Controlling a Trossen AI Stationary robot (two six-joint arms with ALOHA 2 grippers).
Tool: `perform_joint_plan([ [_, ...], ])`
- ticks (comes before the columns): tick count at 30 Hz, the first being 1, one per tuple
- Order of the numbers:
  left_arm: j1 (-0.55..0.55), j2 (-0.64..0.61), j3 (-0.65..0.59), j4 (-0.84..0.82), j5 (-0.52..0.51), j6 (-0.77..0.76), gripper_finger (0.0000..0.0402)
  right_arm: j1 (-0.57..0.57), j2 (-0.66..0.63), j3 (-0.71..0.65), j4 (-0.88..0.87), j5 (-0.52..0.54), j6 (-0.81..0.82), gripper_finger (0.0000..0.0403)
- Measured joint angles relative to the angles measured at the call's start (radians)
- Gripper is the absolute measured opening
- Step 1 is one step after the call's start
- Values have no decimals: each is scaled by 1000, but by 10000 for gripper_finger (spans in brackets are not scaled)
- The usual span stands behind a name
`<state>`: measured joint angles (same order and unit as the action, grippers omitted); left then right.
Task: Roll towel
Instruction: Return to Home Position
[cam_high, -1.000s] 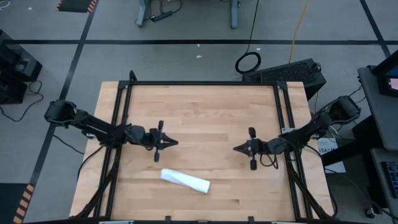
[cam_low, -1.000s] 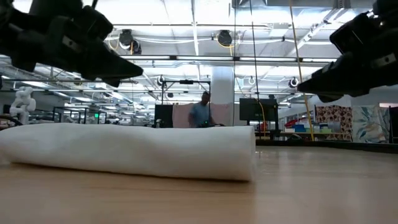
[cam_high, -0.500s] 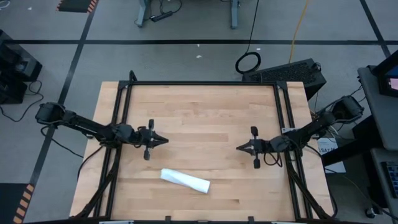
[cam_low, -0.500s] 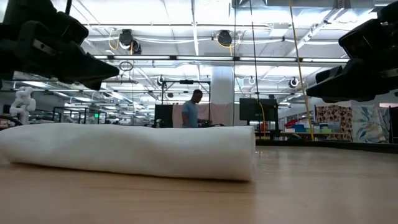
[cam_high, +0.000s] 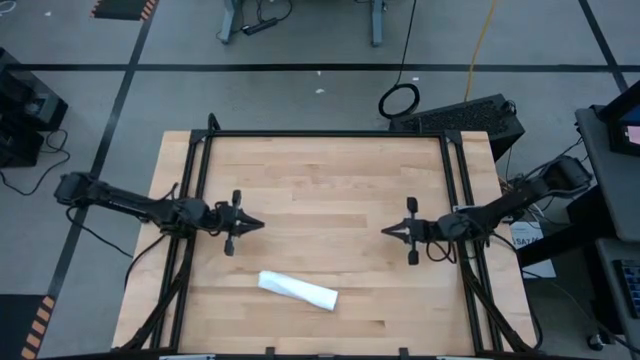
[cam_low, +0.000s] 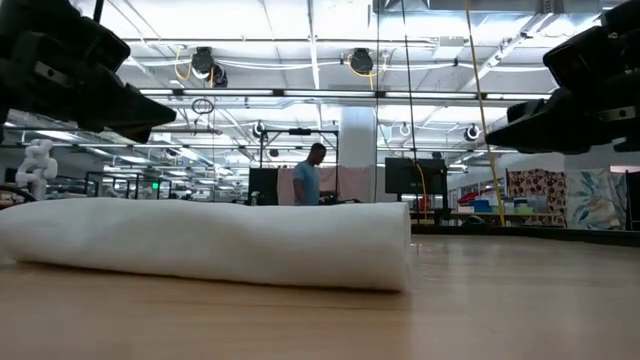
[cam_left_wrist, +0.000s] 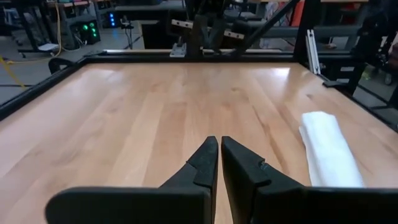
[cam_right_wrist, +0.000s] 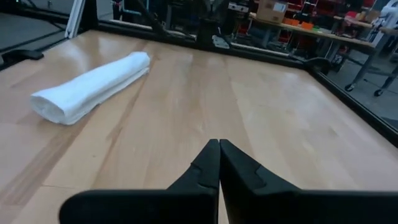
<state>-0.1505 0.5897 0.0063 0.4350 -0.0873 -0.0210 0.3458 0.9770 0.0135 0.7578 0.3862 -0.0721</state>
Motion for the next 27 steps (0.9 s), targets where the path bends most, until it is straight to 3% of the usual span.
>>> perform_joint_plan([
  [10, 0, -217, 0, -228, -40, -4, 28, 0, -376, 0, -327, 1, -19, 0],
  [17, 0, -330, 0, -340, -41, 4, 28, -71, -605, 0, -451, -160, -99, 0],
  [27, 0, -445, -1, -399, -30, 14, 28, -315, -787, 0, -583, -394, -118, 0],
])
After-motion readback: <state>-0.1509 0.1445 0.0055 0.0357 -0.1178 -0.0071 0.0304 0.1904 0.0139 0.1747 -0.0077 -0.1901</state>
